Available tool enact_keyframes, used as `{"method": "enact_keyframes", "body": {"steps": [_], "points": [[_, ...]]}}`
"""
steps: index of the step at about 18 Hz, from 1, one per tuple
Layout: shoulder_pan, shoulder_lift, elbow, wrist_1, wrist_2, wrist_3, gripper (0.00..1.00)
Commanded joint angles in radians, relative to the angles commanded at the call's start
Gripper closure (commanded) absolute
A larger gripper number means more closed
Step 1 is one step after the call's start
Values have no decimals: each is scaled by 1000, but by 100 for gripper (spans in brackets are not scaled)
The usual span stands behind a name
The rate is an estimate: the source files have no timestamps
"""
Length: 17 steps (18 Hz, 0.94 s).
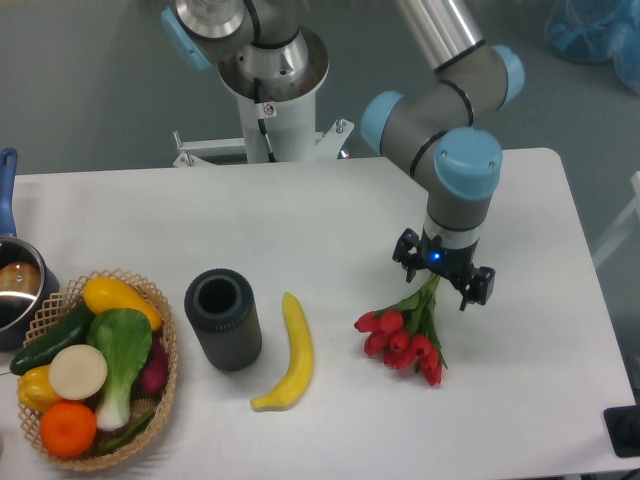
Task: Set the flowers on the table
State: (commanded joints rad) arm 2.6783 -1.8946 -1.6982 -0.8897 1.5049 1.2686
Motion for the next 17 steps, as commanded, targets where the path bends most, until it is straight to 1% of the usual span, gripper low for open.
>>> {"method": "enact_keyframes", "body": {"steps": [2,3,7,9,12,14,17], "points": [[-1,11,37,-11,-38,2,0],[-2,20,41,-12,-52,5,0],[0,61,38,-12,-48,44,0],[3,75,26,-21,-48,46,0],[11,83,11,-43,-45,60,0],[12,85,6,-43,-43,103,0],[14,88,3,-43,-38,107,0]]}}
